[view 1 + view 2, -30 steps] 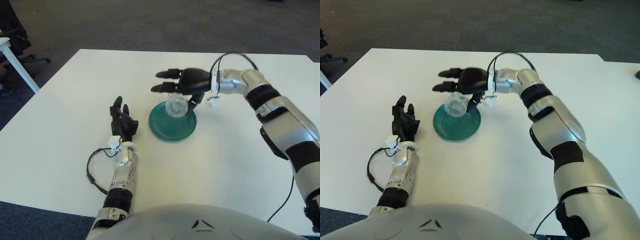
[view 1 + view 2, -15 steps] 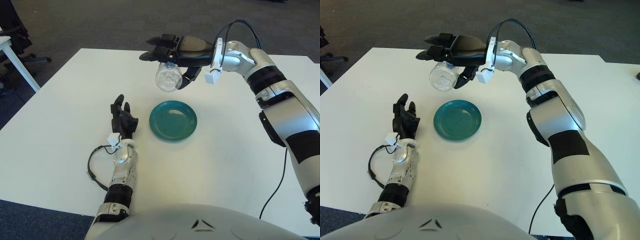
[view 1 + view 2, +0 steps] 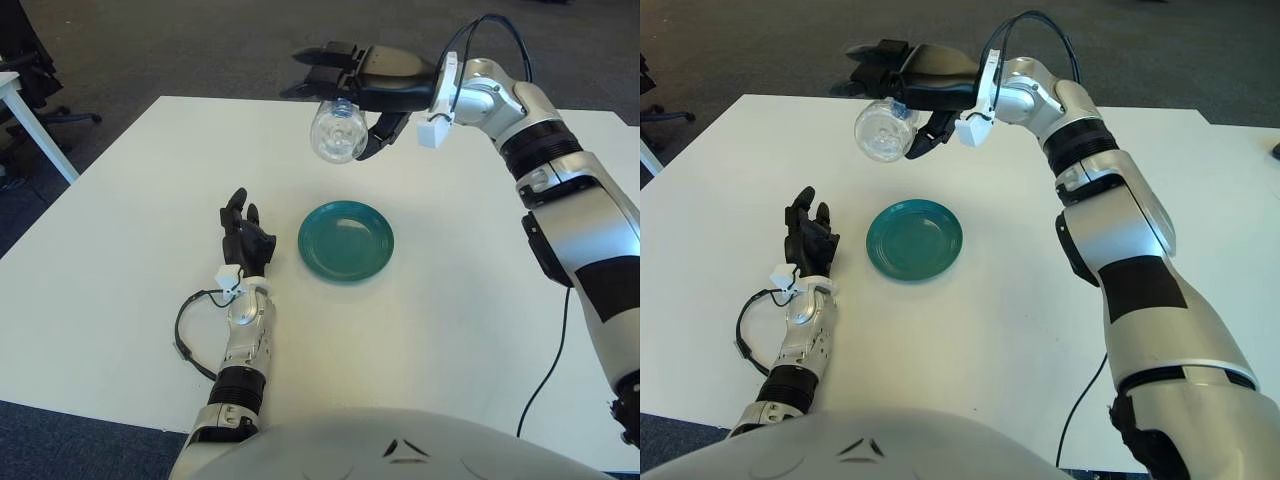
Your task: Put the bottle into the plate.
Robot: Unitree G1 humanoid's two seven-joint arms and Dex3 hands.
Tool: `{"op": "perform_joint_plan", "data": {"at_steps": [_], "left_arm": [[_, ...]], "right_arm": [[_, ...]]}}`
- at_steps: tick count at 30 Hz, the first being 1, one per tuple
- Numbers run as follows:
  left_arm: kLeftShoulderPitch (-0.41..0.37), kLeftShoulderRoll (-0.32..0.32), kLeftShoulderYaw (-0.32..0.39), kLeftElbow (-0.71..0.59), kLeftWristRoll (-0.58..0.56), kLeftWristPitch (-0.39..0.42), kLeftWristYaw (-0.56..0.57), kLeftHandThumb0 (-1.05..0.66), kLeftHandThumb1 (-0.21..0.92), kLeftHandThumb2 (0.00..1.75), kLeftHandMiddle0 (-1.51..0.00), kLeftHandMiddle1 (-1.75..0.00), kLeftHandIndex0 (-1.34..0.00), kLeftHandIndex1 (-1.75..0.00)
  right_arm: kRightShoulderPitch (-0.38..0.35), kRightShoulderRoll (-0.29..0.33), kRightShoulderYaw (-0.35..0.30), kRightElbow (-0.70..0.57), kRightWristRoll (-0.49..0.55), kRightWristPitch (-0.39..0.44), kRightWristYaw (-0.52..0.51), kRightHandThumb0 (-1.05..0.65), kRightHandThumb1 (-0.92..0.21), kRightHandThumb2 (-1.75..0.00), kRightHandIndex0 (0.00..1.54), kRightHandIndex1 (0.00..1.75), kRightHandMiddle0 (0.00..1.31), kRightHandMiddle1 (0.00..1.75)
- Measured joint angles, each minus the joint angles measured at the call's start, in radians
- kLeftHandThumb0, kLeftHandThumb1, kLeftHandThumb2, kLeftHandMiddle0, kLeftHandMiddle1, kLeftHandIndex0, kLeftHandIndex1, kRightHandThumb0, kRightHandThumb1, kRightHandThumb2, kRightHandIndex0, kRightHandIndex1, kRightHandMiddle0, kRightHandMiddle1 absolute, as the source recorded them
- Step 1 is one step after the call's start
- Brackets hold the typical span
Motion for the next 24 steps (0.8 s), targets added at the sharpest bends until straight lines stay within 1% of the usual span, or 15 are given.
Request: {"op": "perform_joint_plan", "data": {"at_steps": [2, 6, 9, 16, 24], "left_arm": [[0.000, 0.000, -0.001, 0.001, -0.001, -0.004, -0.002, -0.91, 0.92, 1.09, -0.35, -0.02, 0.00, -0.76], [-0.001, 0.000, -0.002, 0.003, -0.002, -0.012, -0.012, -0.88, 0.92, 1.10, -0.36, -0.02, 0.00, -0.80], [-0.001, 0.000, -0.001, 0.004, -0.003, -0.013, -0.021, -0.88, 0.92, 1.12, -0.35, -0.01, 0.00, -0.79], [-0.009, 0.000, 0.001, 0.020, 0.005, -0.012, -0.029, -0.89, 0.92, 1.14, -0.33, 0.00, 0.00, -0.82], [-0.018, 0.002, 0.000, 0.033, 0.025, 0.001, -0.024, -0.91, 0.92, 1.15, -0.31, 0.00, 0.00, -0.80]], "right_arm": [[0.028, 0.004, 0.024, 0.000, -0.052, 0.000, -0.046, -1.04, -0.92, -1.02, 0.17, 0.01, 0.00, 0.44], [0.089, 0.008, 0.092, 0.007, -0.171, -0.004, -0.107, -1.02, -0.92, -1.02, 0.17, 0.01, 0.00, 0.39], [0.109, 0.007, 0.128, 0.013, -0.242, -0.004, -0.132, -1.01, -0.92, -1.03, 0.16, 0.00, 0.00, 0.35], [0.105, -0.010, 0.148, 0.011, -0.316, 0.000, -0.214, -0.98, -0.92, -1.05, 0.12, 0.00, 0.00, 0.27], [0.085, -0.015, 0.174, 0.012, -0.365, 0.003, -0.297, -0.96, -0.92, -1.05, 0.10, 0.00, 0.00, 0.24]]}}
